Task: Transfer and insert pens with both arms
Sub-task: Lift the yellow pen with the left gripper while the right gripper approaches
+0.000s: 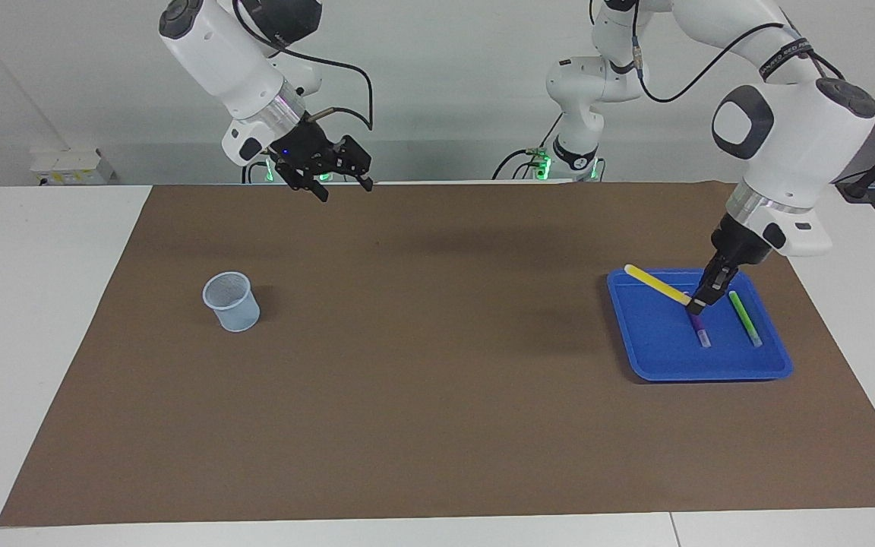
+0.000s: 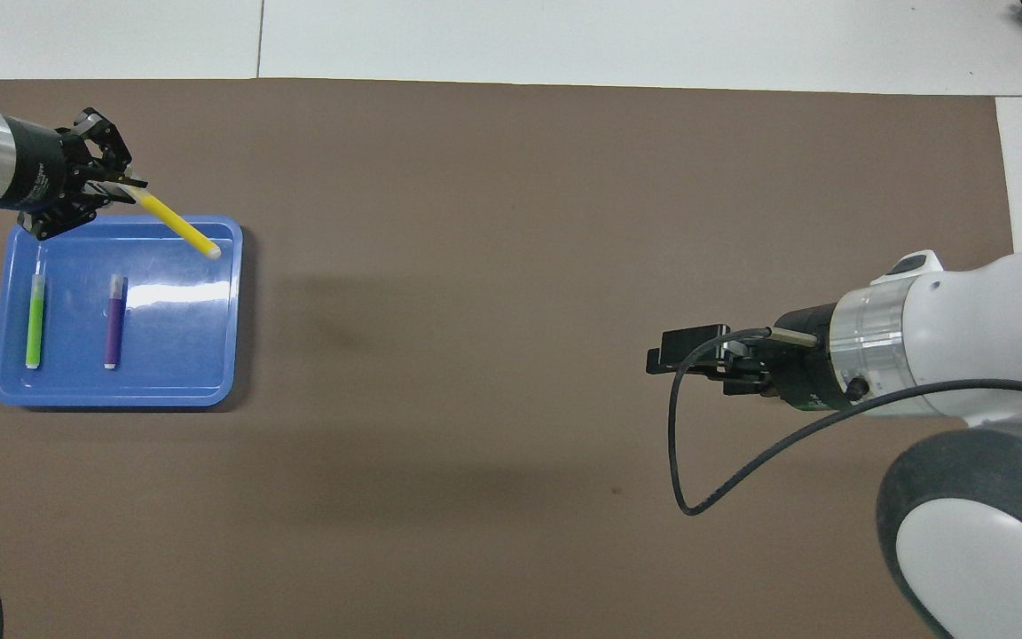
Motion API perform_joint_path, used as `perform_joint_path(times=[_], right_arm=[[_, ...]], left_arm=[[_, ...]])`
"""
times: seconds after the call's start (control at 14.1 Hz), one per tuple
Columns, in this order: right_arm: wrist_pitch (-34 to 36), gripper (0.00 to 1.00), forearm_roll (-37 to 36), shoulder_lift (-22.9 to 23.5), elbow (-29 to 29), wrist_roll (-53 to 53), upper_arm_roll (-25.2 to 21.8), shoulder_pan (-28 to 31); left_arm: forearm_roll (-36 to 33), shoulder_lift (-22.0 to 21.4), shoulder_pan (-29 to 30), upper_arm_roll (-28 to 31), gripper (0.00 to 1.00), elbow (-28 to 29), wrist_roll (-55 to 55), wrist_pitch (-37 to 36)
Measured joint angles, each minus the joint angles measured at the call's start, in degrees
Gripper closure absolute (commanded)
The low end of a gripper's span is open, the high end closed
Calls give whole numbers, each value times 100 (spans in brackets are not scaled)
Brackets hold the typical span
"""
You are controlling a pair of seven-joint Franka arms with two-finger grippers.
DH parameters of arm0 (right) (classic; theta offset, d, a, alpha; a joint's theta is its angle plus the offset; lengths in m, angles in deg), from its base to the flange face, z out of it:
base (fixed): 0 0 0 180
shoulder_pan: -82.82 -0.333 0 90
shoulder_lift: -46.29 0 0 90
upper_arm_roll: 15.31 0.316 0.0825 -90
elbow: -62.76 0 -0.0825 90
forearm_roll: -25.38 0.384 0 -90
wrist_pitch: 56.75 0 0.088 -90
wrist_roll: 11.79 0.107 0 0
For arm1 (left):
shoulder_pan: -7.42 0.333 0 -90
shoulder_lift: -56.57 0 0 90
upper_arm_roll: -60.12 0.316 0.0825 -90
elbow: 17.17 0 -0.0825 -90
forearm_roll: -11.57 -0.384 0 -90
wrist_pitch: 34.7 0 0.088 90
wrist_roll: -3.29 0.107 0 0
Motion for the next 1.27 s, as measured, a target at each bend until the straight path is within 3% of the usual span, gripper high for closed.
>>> perform_joint_path(times=[0.21,0.71,1.06,1.27], right_arm=[[-356,0,546,0,26,484,1,-17],[-1534,0,1510,10,169,1775,1,-316],[-2554,0,1643,237,199,2485,5,-909],[-2741,0,1647,338,201,2716,5,-1261]], left_arm=[[-158,-265,-222,-9,100,-3,-1251,-6],[-1332,-593,-1073,-37,100,6,-3257,-533],[-1423,-709,-1457,-41,100,8,-4170,-1020],[-1424,-823,-1668,-45,100,15,-4679,-1154]])
